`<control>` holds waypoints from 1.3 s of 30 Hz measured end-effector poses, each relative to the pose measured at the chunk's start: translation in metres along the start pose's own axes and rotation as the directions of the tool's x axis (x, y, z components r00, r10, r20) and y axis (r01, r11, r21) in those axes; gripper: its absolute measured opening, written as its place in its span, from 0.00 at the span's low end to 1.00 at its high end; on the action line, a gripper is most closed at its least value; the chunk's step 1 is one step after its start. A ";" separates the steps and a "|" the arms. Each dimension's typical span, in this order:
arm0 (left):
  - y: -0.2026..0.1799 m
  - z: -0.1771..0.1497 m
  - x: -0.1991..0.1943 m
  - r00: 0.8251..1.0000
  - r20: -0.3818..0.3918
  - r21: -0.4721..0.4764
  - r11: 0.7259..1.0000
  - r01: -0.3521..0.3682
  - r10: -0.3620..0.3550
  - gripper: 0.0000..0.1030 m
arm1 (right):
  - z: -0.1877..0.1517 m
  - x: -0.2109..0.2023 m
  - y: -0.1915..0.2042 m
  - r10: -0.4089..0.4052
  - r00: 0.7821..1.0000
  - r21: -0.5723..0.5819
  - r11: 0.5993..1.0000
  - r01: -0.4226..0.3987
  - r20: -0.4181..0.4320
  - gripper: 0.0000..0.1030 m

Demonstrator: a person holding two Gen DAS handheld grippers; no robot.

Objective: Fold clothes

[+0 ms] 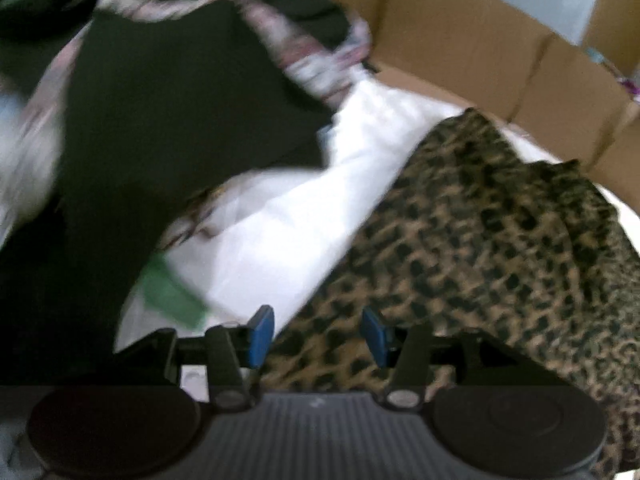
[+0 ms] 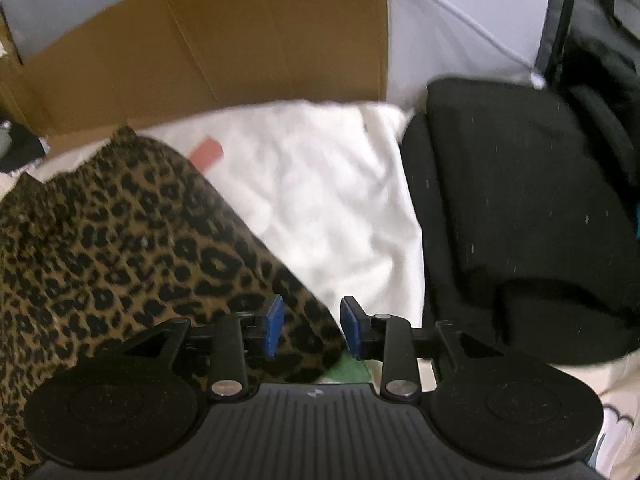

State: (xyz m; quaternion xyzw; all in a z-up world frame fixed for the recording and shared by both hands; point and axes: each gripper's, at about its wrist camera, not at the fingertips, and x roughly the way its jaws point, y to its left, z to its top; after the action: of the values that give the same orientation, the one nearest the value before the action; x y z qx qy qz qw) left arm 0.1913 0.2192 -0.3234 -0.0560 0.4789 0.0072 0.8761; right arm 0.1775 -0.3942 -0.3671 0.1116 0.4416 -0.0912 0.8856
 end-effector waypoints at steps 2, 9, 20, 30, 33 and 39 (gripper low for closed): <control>-0.013 0.009 0.000 0.999 0.022 0.031 0.999 0.032 -0.033 0.51 | 0.006 -0.004 0.002 0.010 1.000 0.004 1.000 -0.010 0.028 0.37; -0.044 0.030 0.017 0.994 0.006 0.099 0.990 0.105 -0.106 0.51 | 0.021 0.000 0.019 0.073 0.996 0.009 0.997 -0.073 0.048 0.37; -0.087 0.054 0.050 0.985 -0.049 0.236 0.957 0.170 -0.163 0.51 | 0.012 0.030 0.043 0.152 0.988 -0.006 0.988 -0.152 0.007 0.38; -0.114 0.058 0.089 0.983 0.053 0.209 0.965 0.160 -0.175 0.51 | 0.027 0.053 0.076 0.180 0.984 -0.044 0.983 -0.180 -0.012 0.38; -0.115 0.057 0.100 0.986 0.052 0.185 0.972 0.144 -0.156 0.50 | 0.030 0.059 0.086 0.211 0.977 -0.084 0.974 -0.212 -0.023 0.38; -0.114 0.065 0.114 0.991 0.035 0.152 0.981 0.121 -0.128 0.50 | 0.039 0.083 0.099 0.198 0.977 -0.111 0.972 -0.205 -0.074 0.37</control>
State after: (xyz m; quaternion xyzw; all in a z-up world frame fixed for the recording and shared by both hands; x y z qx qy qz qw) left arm 0.3145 0.1085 -0.3739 -0.0198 0.4542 -0.0822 0.8869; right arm 0.2820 -0.3149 -0.3993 0.1060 0.4601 0.0291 0.8810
